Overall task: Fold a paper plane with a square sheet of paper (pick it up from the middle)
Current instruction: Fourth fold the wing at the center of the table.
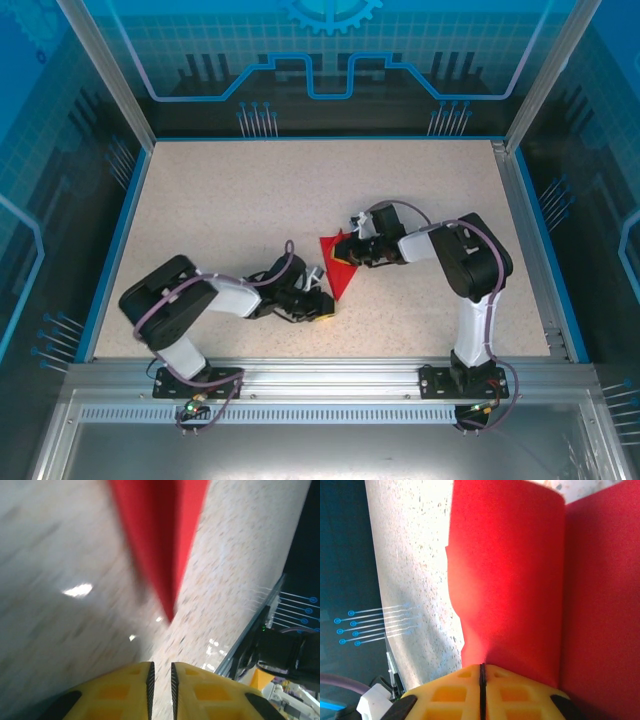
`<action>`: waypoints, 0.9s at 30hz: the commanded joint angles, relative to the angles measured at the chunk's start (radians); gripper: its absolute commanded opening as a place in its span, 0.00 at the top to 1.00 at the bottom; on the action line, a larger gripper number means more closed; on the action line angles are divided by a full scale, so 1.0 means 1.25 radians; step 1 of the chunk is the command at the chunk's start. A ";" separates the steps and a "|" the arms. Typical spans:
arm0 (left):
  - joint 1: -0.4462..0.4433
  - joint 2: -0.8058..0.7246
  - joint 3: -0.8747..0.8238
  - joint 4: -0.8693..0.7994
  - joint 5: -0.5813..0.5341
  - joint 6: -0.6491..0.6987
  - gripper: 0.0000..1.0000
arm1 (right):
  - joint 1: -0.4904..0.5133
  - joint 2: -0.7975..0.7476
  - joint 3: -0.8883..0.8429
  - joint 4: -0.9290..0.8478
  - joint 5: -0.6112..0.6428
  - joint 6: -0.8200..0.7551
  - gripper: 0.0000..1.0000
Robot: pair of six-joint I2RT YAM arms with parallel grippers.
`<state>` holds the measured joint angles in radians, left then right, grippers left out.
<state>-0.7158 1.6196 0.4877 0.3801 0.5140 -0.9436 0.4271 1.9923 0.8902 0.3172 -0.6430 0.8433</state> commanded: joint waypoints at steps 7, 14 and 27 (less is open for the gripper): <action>0.125 -0.340 -0.051 -0.277 -0.169 -0.010 0.74 | 0.084 0.008 -0.165 -0.081 0.214 0.208 0.90; 0.134 -0.290 0.007 -0.182 -0.109 -0.023 0.70 | 0.142 -0.068 -0.187 -0.113 0.308 0.294 0.90; 0.049 -0.008 0.151 -0.057 -0.131 -0.076 0.78 | 0.136 -0.067 -0.158 -0.152 0.302 0.262 0.90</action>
<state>-0.6529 1.5837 0.6659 0.2909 0.3817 -1.0111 0.5892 1.8351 0.7395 0.3683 -0.3191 1.1790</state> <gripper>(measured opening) 0.221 0.105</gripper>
